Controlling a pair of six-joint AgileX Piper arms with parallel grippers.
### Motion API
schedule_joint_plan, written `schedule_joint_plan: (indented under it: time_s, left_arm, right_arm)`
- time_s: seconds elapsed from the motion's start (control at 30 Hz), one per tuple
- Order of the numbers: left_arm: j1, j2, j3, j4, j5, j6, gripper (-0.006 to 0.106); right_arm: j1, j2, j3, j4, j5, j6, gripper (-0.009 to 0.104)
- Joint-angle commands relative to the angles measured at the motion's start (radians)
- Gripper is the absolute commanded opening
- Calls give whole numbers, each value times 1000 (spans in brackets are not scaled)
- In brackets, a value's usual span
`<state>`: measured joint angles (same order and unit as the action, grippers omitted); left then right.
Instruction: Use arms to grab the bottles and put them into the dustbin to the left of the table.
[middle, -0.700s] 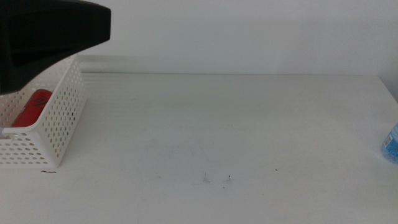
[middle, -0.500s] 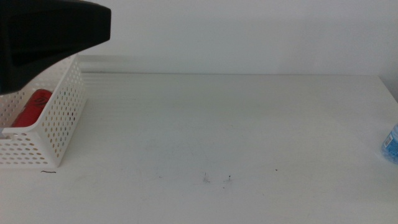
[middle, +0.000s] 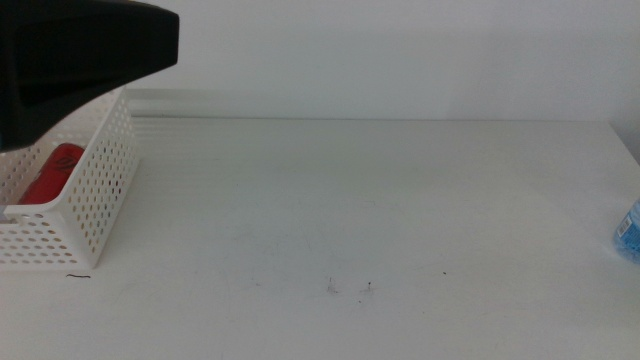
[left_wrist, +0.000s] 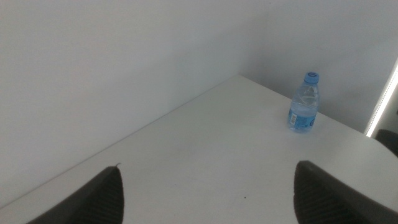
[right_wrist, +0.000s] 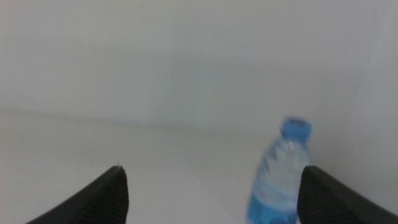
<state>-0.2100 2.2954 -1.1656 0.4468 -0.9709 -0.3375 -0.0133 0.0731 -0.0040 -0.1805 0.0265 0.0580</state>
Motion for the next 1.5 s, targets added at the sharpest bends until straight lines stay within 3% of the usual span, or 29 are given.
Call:
schedule_joint_plan:
  time_s: [0.0, 0.63, 1.1, 1.47]
  left_arm:
    - [0, 23, -38, 0, -4, -11, 94]
    - [0, 23, -38, 0, -4, -11, 94]
    - [0, 23, -38, 0, -4, -11, 94]
    - [0, 23, -38, 0, -4, -11, 94]
  right_arm:
    - [-37, 82, 4, -13, -32, -7, 92]
    - [-60, 756, 4, 14, -565, -5, 92]
    - [-276, 1022, 4, 47, -973, -5, 92]
    - [-276, 1134, 4, 51, -1037, 0, 92]
